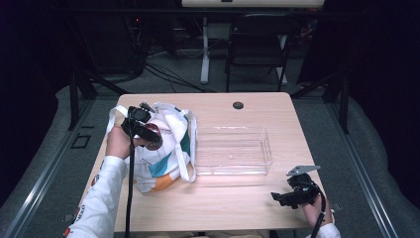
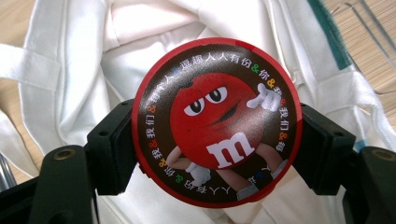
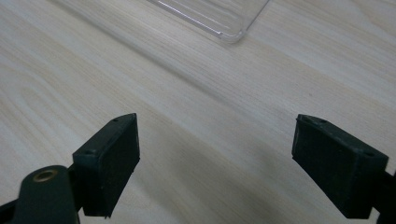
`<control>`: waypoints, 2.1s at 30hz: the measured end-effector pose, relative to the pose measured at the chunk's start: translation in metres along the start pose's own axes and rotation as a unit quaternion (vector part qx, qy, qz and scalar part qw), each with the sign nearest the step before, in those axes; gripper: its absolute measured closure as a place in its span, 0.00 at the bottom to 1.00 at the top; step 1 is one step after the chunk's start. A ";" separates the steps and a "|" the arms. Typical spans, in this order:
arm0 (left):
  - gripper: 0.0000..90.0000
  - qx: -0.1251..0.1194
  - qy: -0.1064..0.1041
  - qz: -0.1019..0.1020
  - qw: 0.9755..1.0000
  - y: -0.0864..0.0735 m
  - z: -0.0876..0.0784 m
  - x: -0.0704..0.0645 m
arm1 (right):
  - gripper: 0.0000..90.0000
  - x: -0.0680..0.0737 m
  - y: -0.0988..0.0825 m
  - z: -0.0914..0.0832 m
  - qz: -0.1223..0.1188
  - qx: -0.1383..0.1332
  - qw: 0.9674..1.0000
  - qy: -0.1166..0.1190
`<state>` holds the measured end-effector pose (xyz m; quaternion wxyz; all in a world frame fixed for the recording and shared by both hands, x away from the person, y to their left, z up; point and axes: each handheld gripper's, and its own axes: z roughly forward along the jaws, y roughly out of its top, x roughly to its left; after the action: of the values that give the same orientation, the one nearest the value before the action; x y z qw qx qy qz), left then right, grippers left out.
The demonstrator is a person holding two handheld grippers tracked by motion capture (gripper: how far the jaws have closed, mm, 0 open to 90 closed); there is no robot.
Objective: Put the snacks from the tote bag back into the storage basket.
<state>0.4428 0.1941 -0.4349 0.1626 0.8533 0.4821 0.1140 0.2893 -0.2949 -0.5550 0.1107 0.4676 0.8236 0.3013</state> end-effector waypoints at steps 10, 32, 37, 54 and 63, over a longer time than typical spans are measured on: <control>0.29 -0.001 0.005 0.012 1.000 0.013 -0.019 -0.005 | 0.16 -0.001 0.002 -0.001 -0.015 0.017 1.000 0.000; 0.29 -0.012 0.004 0.039 0.999 0.033 -0.046 -0.021 | 0.16 -0.002 0.001 -0.002 -0.012 0.014 1.000 0.006; 0.29 -0.015 0.004 0.044 0.999 0.037 -0.051 -0.025 | 0.16 -0.002 0.001 -0.003 -0.014 0.015 1.000 0.003; 0.29 -0.032 -0.009 0.069 0.997 0.058 -0.067 -0.048 | 0.16 -0.001 0.002 -0.004 -0.017 0.012 1.000 0.002; 0.29 -0.030 -0.020 0.091 0.995 0.070 -0.068 -0.064 | 0.16 -0.002 0.002 -0.004 -0.017 0.012 1.000 0.006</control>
<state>0.4415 0.1166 -0.3473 0.1865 0.8906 0.3952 0.1258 0.2896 -0.2970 -0.5510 0.1055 0.4534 0.8354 0.2922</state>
